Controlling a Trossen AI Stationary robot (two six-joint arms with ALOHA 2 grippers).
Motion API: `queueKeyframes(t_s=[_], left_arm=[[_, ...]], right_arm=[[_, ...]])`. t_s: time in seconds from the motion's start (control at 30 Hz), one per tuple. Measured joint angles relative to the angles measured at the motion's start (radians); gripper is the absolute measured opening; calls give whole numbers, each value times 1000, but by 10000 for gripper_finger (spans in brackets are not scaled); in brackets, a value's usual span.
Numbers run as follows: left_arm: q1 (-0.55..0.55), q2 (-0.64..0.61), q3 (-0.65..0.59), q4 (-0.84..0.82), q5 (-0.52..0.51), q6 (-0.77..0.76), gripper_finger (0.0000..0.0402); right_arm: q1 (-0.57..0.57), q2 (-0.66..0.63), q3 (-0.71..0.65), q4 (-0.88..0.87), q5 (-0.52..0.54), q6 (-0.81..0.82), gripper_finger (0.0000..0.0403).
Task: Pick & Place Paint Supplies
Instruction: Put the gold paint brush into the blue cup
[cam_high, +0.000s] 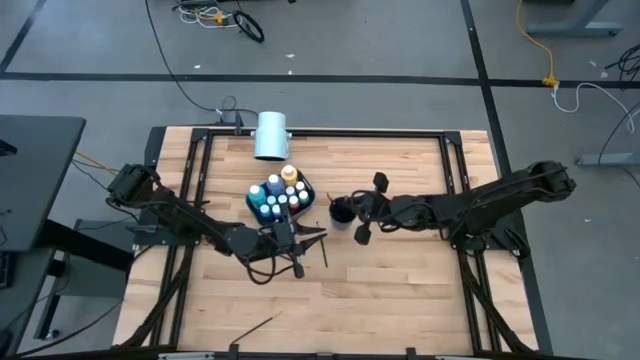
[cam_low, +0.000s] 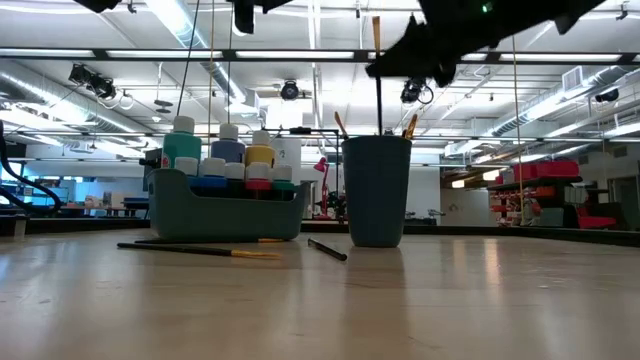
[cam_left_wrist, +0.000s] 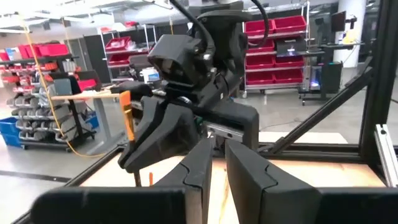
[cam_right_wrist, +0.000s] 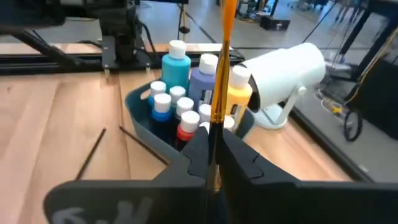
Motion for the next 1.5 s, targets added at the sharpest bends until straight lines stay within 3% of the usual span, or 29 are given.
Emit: queueKeyframes(t_s=[0.3,0.5,0.9,1.17,1.5], left_arm=[[0,0,0,-26,0,1,55],[0,0,0,-77,-1,7,55],[0,0,-1,-332,0,-177,55],[0,0,-1,-516,9,-250,76],[0,0,-1,-692,220,-411,124]], right_arm=[[-37,60,-43,48,-80,60,29],[-40,166,-41,94,-108,22,31],[-78,227,-41,115,-158,20,37],[-77,225,-41,143,-159,-23,90],[-59,185,-41,196,-158,-138,155]])
